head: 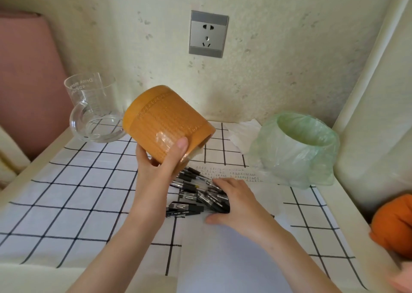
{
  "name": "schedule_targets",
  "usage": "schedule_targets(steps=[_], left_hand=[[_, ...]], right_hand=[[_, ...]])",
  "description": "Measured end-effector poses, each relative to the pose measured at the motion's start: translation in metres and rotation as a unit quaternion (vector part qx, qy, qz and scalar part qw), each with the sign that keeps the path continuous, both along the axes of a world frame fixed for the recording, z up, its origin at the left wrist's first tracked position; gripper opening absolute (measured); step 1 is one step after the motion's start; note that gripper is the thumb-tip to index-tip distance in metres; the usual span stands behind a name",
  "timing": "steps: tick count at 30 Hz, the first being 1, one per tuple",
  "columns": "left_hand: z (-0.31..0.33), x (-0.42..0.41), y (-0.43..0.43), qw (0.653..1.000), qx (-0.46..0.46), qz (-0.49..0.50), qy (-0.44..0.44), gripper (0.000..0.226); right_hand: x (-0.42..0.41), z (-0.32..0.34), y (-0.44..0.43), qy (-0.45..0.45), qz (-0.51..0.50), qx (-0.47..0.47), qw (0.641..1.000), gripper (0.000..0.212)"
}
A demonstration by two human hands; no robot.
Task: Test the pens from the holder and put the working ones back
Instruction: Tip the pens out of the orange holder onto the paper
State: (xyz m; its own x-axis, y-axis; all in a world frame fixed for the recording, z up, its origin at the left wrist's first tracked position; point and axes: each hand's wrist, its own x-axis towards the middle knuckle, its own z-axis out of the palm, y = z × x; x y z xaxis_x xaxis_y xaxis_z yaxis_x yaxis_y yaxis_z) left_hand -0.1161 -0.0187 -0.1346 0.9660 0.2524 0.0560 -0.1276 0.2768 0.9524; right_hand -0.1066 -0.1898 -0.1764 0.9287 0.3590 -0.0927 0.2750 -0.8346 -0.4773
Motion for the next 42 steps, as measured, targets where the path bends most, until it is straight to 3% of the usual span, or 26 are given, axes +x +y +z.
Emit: schedule_targets(steps=[3, 6, 10, 17, 21, 23, 25, 26, 27, 30, 33, 37, 42], left_hand=[[0.001, -0.001, 0.001, 0.99, -0.078, -0.113, 0.019, 0.078], [0.005, -0.003, 0.0, 0.973, -0.12, -0.194, 0.042, 0.05], [0.002, -0.002, 0.0, 0.948, -0.174, -0.247, 0.099, 0.057], [-0.003, 0.0, 0.001, 0.903, -0.163, -0.37, 0.146, 0.077], [-0.002, 0.001, 0.004, 0.908, -0.037, -0.372, 0.188, 0.097], [-0.002, 0.0, 0.002, 0.932, 0.071, -0.306, 0.184, 0.081], [-0.005, -0.003, 0.001, 0.946, 0.218, -0.206, 0.121, 0.043], [-0.011, -0.004, 0.003, 0.936, 0.305, -0.159, 0.071, 0.028], [-0.016, -0.004, 0.006, 0.906, 0.402, -0.128, 0.025, 0.027], [-0.033, -0.002, 0.01, 0.794, 0.591, -0.13, -0.061, 0.058], [-0.04, 0.001, 0.012, 0.749, 0.636, -0.184, -0.033, 0.073], [-0.05, 0.005, 0.014, 0.702, 0.68, -0.209, -0.036, 0.078], [-0.055, 0.004, 0.013, 0.686, 0.691, -0.225, -0.03, 0.075]], right_hand=[[-0.001, 0.003, 0.001, 0.023, -0.003, 0.034, 0.999, 0.096], [-0.003, 0.014, 0.003, 0.041, -0.013, 0.173, 0.984, 0.1], [-0.004, 0.024, 0.005, 0.038, -0.004, 0.324, 0.945, 0.114], [-0.01, 0.032, 0.012, -0.013, -0.019, 0.409, 0.912, 0.115], [0.002, 0.04, 0.015, -0.09, -0.051, 0.431, 0.896, 0.104], [0.017, 0.047, 0.014, -0.082, -0.094, 0.47, 0.874, 0.1], [0.036, 0.052, 0.011, -0.053, -0.13, 0.49, 0.86, 0.098], [0.048, 0.051, 0.01, -0.035, -0.138, 0.488, 0.861, 0.098], [0.058, 0.05, 0.011, -0.021, -0.142, 0.48, 0.865, 0.097], [0.08, 0.039, 0.017, -0.023, -0.157, 0.427, 0.89, 0.082], [0.094, 0.029, 0.02, -0.018, -0.184, 0.42, 0.889, 0.078], [0.107, 0.026, 0.022, -0.014, -0.231, 0.409, 0.883, 0.108], [0.109, 0.025, 0.021, -0.021, -0.237, 0.374, 0.896, 0.122]])
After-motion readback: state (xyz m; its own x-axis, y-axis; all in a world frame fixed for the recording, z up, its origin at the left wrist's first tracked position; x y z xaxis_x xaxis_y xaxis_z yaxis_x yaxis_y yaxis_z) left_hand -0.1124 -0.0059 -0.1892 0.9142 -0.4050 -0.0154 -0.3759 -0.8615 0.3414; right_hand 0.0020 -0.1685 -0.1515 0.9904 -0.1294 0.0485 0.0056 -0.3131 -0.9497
